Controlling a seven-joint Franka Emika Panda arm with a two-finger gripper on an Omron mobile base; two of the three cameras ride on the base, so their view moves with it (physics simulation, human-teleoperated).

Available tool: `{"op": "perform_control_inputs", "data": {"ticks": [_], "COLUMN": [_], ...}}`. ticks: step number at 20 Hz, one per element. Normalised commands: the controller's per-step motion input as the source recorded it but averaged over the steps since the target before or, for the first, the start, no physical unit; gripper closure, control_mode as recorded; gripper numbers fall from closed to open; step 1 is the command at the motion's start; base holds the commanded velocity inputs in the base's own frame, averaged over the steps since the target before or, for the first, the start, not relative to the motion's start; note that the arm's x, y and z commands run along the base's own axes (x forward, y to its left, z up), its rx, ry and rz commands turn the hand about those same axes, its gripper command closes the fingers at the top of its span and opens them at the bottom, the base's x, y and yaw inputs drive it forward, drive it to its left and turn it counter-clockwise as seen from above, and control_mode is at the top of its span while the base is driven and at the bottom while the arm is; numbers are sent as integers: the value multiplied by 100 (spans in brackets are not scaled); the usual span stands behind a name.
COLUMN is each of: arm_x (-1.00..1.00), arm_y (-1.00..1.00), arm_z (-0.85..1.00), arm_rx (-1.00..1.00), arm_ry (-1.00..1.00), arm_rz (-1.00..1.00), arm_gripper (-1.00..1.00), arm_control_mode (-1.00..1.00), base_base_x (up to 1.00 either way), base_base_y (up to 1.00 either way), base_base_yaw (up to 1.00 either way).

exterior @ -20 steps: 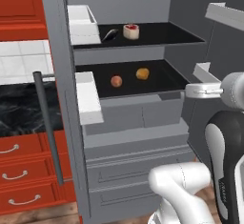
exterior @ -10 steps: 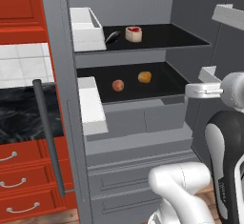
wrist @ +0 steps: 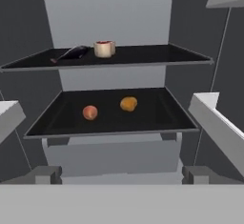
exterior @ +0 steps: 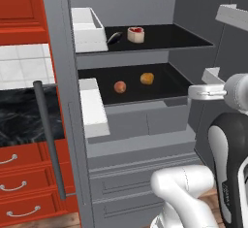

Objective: Gather the onion and potato from the fridge and place them on a tray on the dining counter. Then gather the steak and fish from the fridge and place them on the other tray.

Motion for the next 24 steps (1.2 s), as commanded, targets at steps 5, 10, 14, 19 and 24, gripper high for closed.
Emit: {"op": "perform_control_inputs", "data": {"ticks": [5,10,14,19,24], "arm_x": [0,16,30,30,38], "arm_y": [0,9,20,16,10], "arm_z": [21,20,7,10,22], "arm_rx": [0,0,0,0,0], "arm_ry": [0,-1,-11,-13,-2], "arm_rz": [0,0,0,0,0], "arm_gripper": [-100,-100,-100,-100,-100], "arm_control_mode": [-100,-100,-100,-100,-100], "base_base_x": [0,0,0,0,0], "base_base_y": [0,0,0,0,0], "base_base_yaw": [0,0,0,0,0]}}
